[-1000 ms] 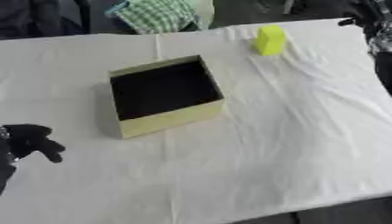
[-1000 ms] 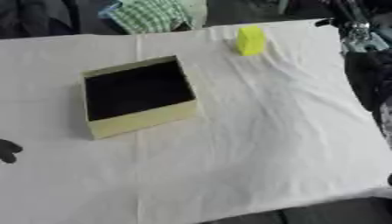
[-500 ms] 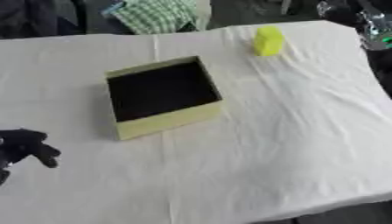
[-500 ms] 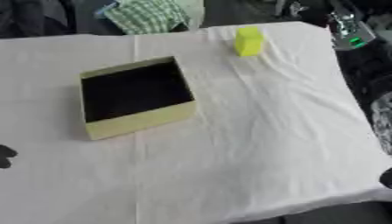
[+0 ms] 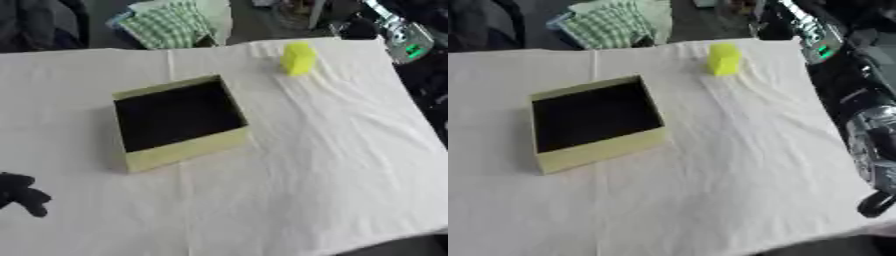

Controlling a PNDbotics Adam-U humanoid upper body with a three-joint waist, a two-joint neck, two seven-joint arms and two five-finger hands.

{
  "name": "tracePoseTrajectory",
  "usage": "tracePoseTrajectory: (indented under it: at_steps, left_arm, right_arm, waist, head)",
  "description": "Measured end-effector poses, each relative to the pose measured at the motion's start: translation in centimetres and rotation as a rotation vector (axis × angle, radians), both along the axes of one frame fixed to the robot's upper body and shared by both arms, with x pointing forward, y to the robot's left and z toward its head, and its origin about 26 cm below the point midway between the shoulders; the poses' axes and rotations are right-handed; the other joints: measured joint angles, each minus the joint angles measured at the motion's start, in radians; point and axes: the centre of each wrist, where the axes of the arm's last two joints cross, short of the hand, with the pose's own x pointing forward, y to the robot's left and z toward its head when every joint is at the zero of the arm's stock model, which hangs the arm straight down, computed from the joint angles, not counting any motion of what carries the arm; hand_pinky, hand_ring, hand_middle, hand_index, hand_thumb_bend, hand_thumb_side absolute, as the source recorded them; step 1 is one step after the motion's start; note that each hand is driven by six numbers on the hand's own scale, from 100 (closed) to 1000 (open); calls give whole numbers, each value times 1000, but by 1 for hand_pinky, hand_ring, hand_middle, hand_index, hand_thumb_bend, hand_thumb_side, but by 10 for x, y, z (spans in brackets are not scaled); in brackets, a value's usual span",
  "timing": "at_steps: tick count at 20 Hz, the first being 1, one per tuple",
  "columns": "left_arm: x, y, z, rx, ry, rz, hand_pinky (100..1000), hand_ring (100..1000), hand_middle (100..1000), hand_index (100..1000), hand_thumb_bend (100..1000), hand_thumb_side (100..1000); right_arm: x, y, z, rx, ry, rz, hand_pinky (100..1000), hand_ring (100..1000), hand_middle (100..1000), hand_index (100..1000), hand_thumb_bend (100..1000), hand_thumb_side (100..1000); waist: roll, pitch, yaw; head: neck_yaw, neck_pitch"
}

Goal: Pick up objects on the table and place them in the box.

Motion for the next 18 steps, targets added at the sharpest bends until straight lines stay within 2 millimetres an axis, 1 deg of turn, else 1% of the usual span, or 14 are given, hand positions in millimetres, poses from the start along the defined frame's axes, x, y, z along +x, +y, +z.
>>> tracePoseTrajectory:
  at_steps: [5, 8, 18]
  left_arm:
    - [0, 2, 0, 8, -16, 14, 672, 529, 513, 769, 100, 886]
    - [0, 4, 0, 14, -28, 23, 673, 529, 511, 770, 100, 889]
    - [0, 7, -1, 37, -53, 26, 673, 529, 507, 771, 100, 899]
  right_arm:
    - [0, 2, 4, -106, 31, 25, 788, 1000, 970, 1000, 100, 198]
    - [0, 2, 7, -149, 46, 35, 796, 1000, 972, 1000, 100, 198]
    - [-3, -1, 6, -221, 120, 40, 809, 1000, 978, 1000, 100, 205]
  waist:
    - [-11, 9, 19]
    - [-12, 17, 24]
    - [-9, 38, 23]
  head:
    - [-11, -17]
    - [-18, -24]
    - [-27, -24]
